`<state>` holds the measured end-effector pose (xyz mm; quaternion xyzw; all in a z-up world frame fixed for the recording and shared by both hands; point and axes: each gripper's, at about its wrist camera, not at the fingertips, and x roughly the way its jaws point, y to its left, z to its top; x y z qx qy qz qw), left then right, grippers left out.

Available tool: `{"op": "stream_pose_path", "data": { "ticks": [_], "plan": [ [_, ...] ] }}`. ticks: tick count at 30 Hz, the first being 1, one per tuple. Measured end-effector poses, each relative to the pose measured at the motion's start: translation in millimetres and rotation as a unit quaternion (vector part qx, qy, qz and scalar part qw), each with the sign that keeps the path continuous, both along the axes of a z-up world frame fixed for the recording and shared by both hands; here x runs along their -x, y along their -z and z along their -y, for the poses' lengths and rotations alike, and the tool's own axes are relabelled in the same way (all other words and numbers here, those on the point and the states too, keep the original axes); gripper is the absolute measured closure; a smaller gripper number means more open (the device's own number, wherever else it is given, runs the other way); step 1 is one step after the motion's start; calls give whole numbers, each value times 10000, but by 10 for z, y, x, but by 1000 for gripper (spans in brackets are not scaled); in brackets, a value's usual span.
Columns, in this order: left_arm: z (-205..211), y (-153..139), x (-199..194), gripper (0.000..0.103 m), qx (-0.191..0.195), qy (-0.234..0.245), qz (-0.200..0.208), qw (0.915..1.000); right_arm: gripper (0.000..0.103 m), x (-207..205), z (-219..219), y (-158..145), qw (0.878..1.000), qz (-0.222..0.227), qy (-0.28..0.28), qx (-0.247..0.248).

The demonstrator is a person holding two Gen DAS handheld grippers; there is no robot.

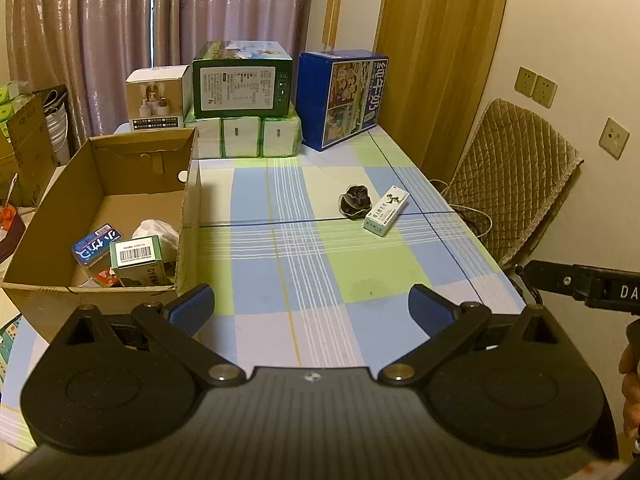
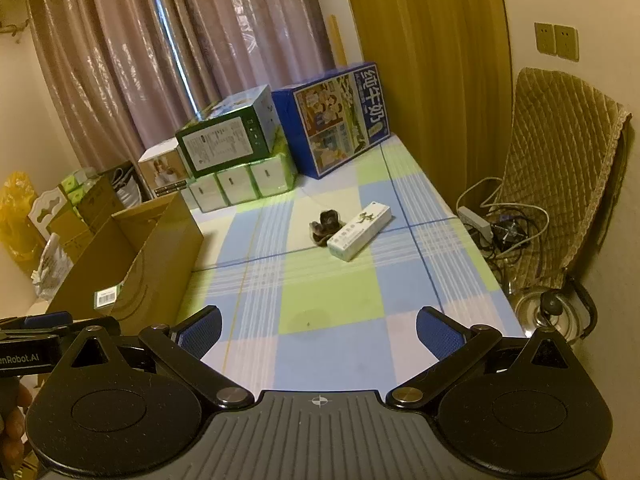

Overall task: Organize objects
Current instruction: 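Move both tools back over the table toward remaining items, then grasp white ointment box with right tool while left tool approaches dark brown fungus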

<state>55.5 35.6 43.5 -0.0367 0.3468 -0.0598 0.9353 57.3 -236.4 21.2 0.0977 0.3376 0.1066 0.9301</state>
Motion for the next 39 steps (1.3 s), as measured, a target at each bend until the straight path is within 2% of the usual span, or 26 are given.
{"op": "stream_pose_path", "data": {
  "ticks": [18, 24, 33, 35, 39],
  "plan": [
    [123, 99, -286, 2, -21, 102, -88, 9999, 2, -192, 184, 144, 9996, -129, 249, 16],
    [208, 193, -595, 2, -19, 70, -125, 9999, 2, -441, 276, 240, 9992, -164, 351, 82],
    [345, 480, -1290, 2, -102, -19, -264, 9996, 3, -1140, 328, 514, 9991, -230, 343, 98],
    [380, 591, -1474, 2, -124, -46, -317, 9994, 13, -1328, 322, 610, 9991, -275, 316, 95],
    [426, 805, -1807, 2, -148, -69, -402, 9991, 25, -1728, 314, 818, 9986, -425, 310, -27]
  ]
}}
